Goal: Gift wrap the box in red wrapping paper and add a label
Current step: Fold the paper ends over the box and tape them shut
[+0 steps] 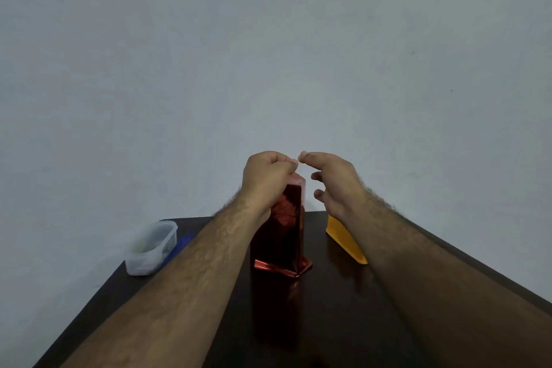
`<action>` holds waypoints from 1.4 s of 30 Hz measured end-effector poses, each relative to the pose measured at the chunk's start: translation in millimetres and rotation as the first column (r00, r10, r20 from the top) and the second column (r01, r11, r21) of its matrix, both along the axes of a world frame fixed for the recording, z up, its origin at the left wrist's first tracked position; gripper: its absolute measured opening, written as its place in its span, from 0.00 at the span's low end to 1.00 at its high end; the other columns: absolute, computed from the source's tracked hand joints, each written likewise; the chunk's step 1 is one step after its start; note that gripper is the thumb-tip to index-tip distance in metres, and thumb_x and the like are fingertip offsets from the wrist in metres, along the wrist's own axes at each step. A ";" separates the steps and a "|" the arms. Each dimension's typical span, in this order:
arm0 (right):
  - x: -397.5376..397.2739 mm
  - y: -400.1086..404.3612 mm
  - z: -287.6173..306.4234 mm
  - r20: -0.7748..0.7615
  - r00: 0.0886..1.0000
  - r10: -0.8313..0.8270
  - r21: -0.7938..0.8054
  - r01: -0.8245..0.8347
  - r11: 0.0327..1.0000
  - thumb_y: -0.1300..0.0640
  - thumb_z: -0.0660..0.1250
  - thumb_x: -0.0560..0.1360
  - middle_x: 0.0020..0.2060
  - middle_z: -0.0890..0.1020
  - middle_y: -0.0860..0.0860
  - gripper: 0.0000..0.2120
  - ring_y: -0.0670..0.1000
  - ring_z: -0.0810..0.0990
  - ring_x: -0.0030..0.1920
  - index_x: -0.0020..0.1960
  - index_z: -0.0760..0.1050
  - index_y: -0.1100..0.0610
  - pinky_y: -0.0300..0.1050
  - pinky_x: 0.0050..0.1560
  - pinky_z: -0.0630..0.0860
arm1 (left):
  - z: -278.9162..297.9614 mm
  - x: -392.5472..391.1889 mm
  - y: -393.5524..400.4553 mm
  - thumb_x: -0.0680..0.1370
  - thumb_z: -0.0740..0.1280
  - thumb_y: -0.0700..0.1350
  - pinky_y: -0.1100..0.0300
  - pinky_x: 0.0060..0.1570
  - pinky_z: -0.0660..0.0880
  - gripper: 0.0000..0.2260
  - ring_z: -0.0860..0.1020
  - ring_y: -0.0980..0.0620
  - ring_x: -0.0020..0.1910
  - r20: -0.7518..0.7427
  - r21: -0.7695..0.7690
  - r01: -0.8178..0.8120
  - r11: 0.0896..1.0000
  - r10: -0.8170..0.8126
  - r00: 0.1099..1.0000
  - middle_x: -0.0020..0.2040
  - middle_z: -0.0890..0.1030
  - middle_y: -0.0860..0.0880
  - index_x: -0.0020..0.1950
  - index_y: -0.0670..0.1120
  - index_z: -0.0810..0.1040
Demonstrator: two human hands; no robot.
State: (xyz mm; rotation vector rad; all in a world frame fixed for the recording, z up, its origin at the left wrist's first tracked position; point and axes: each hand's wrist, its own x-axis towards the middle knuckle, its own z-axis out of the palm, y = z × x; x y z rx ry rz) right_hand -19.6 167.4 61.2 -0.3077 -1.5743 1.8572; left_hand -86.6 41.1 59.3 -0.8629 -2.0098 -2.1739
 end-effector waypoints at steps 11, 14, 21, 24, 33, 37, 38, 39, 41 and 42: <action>-69.7 5.1 1.0 0.005 0.936 -0.352 0.336 0.330 0.882 0.44 0.81 0.71 0.41 0.86 0.43 0.12 0.44 0.84 0.46 0.41 0.85 0.51 0.46 0.53 0.83 | 11.0 -72.2 -34.1 0.77 0.71 0.38 0.55 0.44 0.77 0.05 0.79 0.48 0.41 0.134 -0.056 -0.077 0.995 0.084 0.987 0.43 0.84 0.44 0.48 0.36 0.85; -91.1 24.0 -1.0 0.201 0.901 -0.384 0.556 0.218 0.802 0.42 0.77 0.73 0.50 0.86 0.49 0.16 0.51 0.85 0.52 0.50 0.85 0.54 0.51 0.56 0.84 | 6.1 -96.1 -39.1 0.80 0.69 0.39 0.54 0.45 0.78 0.05 0.80 0.49 0.42 0.159 -0.119 0.018 0.993 0.001 0.987 0.45 0.85 0.45 0.51 0.39 0.84; -97.8 33.0 -4.3 0.480 0.872 -0.096 0.238 -0.025 0.971 0.55 0.79 0.74 0.48 0.81 0.52 0.17 0.48 0.79 0.42 0.57 0.79 0.61 0.39 0.29 0.72 | 12.9 -132.5 -35.9 0.83 0.69 0.36 0.56 0.39 0.76 0.05 0.77 0.51 0.35 0.163 -0.196 0.218 0.956 -0.188 0.969 0.39 0.82 0.46 0.48 0.43 0.80; -103.7 33.8 -9.6 0.468 0.883 -0.032 0.162 -0.050 0.985 0.58 0.80 0.71 0.51 0.86 0.56 0.15 0.50 0.83 0.41 0.55 0.83 0.60 0.40 0.30 0.79 | 21.3 -138.9 -33.0 0.82 0.69 0.36 0.57 0.35 0.74 0.05 0.75 0.51 0.33 0.168 -0.348 0.286 0.893 -0.240 0.956 0.36 0.81 0.47 0.48 0.43 0.80; -117.3 43.4 -19.3 0.427 0.904 -0.031 0.186 -0.054 0.981 0.56 0.83 0.68 0.48 0.87 0.55 0.21 0.56 0.88 0.46 0.56 0.80 0.60 0.53 0.43 0.85 | 46.3 -152.8 -15.6 0.80 0.70 0.36 0.59 0.32 0.69 0.04 0.72 0.52 0.31 0.051 -0.683 0.216 0.698 -0.250 0.967 0.35 0.81 0.47 0.47 0.43 0.83; -117.7 46.0 -20.1 0.420 0.907 -0.021 0.188 -0.064 0.980 0.57 0.82 0.70 0.47 0.88 0.56 0.19 0.56 0.88 0.46 0.55 0.81 0.61 0.56 0.48 0.86 | 49.1 -153.1 -6.8 0.79 0.71 0.36 0.59 0.33 0.67 0.04 0.71 0.52 0.31 0.038 -0.761 0.192 0.620 -0.253 0.967 0.35 0.81 0.46 0.47 0.42 0.85; -117.8 46.1 -20.3 0.421 0.907 -0.020 0.190 -0.067 0.979 0.57 0.82 0.70 0.47 0.88 0.56 0.19 0.56 0.88 0.46 0.56 0.80 0.61 0.55 0.46 0.86 | 49.1 -152.8 -4.8 0.79 0.72 0.36 0.59 0.33 0.67 0.03 0.71 0.52 0.31 0.038 -0.771 0.193 0.607 -0.258 0.965 0.36 0.81 0.46 0.47 0.42 0.85; -118.4 46.0 -20.2 0.421 0.907 -0.017 0.189 -0.069 0.980 0.57 0.82 0.70 0.47 0.88 0.56 0.19 0.56 0.88 0.45 0.56 0.80 0.61 0.53 0.45 0.85 | 49.9 -152.6 -3.0 0.79 0.72 0.37 0.59 0.32 0.67 0.03 0.71 0.53 0.31 0.036 -0.783 0.188 0.593 -0.260 0.965 0.36 0.81 0.46 0.47 0.41 0.85; -118.9 45.8 -20.6 0.420 0.907 -0.017 0.190 -0.069 0.979 0.56 0.81 0.70 0.47 0.88 0.56 0.19 0.55 0.88 0.45 0.56 0.80 0.61 0.52 0.43 0.85 | 50.5 -152.6 -0.2 0.79 0.73 0.37 0.59 0.32 0.67 0.02 0.72 0.53 0.31 0.026 -0.811 0.170 0.560 -0.257 0.966 0.36 0.82 0.46 0.47 0.41 0.85; -119.4 46.1 -21.1 0.418 0.908 -0.018 0.189 -0.068 0.980 0.56 0.82 0.70 0.47 0.88 0.56 0.19 0.55 0.88 0.45 0.56 0.80 0.61 0.52 0.42 0.85 | 50.6 -152.9 1.1 0.79 0.73 0.37 0.59 0.32 0.67 0.03 0.72 0.53 0.31 0.017 -0.827 0.155 0.541 -0.252 0.968 0.35 0.82 0.46 0.46 0.41 0.86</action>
